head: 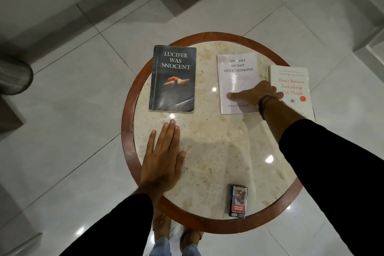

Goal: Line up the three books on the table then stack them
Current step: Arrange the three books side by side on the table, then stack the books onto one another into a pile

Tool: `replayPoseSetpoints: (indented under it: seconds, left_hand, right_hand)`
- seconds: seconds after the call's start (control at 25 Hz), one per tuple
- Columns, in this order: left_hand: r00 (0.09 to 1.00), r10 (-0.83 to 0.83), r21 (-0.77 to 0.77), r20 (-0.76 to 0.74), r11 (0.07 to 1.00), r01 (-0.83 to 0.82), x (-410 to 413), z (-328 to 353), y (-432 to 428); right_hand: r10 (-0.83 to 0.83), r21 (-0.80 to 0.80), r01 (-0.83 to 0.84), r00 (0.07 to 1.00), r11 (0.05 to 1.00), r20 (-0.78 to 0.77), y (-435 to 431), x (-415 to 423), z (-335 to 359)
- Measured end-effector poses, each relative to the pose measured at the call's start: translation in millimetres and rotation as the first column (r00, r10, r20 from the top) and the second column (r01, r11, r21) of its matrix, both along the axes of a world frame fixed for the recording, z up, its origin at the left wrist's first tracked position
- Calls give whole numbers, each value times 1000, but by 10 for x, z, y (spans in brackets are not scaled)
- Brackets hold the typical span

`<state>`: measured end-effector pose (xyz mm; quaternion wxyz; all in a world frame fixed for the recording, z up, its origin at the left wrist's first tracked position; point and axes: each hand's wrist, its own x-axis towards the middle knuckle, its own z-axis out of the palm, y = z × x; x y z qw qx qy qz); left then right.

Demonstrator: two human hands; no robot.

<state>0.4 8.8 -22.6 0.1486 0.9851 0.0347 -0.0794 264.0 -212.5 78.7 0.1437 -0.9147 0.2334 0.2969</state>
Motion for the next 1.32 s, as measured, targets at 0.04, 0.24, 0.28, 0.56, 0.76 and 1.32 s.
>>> replayPoseSetpoints:
  seconds: [0.04, 0.24, 0.28, 0.56, 0.76, 1.32]
  left_hand:
    - [1000, -1, 2, 10, 1000, 1, 1, -6, -2]
    - [999, -13, 23, 38, 1000, 12, -4, -52, -5]
    - [999, -17, 23, 44, 1000, 16, -7, -64, -3]
    - [998, -17, 18, 55, 1000, 16, -21, -73, -4]
    - [998, -23, 20, 55, 1000, 22, -17, -42, -9]
    - [999, -37, 14, 4, 999, 37, -34, 19, 4]
  right_hand:
    - [14, 23, -15, 1000, 1000, 16, -21, -8, 14]
    - [-153, 413, 90, 981, 906, 123, -252, -108, 251]
    - [-157, 454, 69, 975, 888, 157, -256, -162, 335]
    - [-221, 686, 86, 969, 722, 112, 681, -334, 422]
    - [-245, 663, 155, 969, 733, 44, 1291, -291, 31]
    - [-20, -220, 118, 914, 968, 404, -399, -428, -126]
